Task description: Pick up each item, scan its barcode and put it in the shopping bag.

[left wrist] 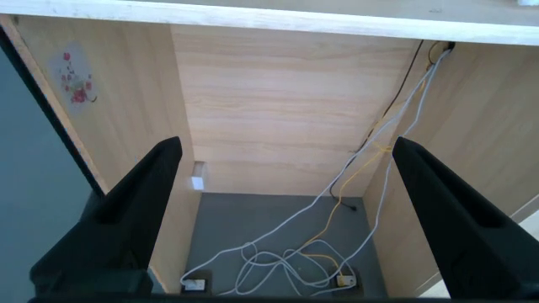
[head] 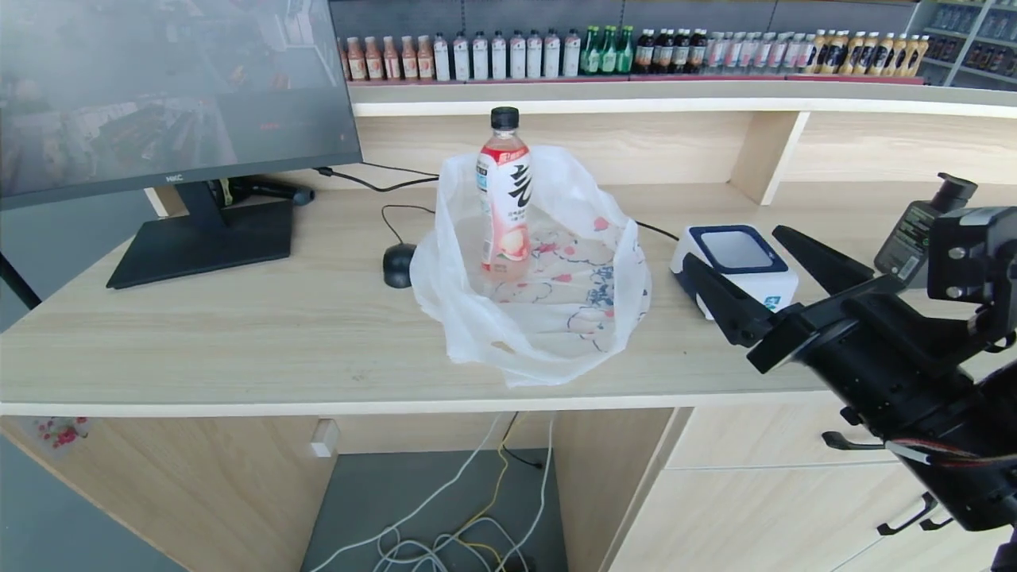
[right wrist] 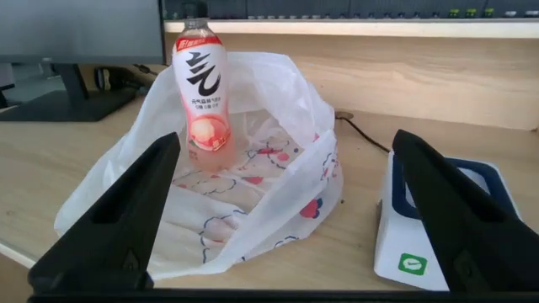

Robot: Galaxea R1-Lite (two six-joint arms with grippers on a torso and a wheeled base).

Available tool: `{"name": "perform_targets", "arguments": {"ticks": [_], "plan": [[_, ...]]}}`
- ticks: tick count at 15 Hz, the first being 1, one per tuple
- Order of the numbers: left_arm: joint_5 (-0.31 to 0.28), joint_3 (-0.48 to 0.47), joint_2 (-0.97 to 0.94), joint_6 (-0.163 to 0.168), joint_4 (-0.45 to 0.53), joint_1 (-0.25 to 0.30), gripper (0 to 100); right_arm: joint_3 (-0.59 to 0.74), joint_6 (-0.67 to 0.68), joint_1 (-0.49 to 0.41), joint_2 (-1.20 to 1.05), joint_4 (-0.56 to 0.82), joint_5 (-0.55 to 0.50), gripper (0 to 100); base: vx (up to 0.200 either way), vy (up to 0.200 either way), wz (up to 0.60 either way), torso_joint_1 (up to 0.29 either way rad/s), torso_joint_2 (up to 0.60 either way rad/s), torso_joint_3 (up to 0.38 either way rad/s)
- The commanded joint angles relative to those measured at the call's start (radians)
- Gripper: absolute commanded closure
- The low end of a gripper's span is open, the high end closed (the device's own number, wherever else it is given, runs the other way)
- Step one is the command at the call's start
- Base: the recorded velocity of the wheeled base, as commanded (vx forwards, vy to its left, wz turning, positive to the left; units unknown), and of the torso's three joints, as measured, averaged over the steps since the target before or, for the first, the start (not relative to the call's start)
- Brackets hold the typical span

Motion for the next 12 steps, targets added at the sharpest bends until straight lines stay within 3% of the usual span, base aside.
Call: {"name": "perform_targets", "arguments": {"ticks": [1, 12], "plan": [[0.0, 0.0, 0.0, 0.0, -0.001, 0.0, 0, 0.012, -0.009, -0.015, -0.001, -0.001, -0.003, 0, 0.0, -0.2, 0.0, 0.012, 0.0, 0.007], [0.002, 0.0, 0.0, -0.022, -0.001, 0.0, 0, 0.046, -0.011, -0.016, 0.024, -0.001, -0.003, 0, 0.0, -0.2, 0.0, 0.001, 0.0, 0.001]]}}
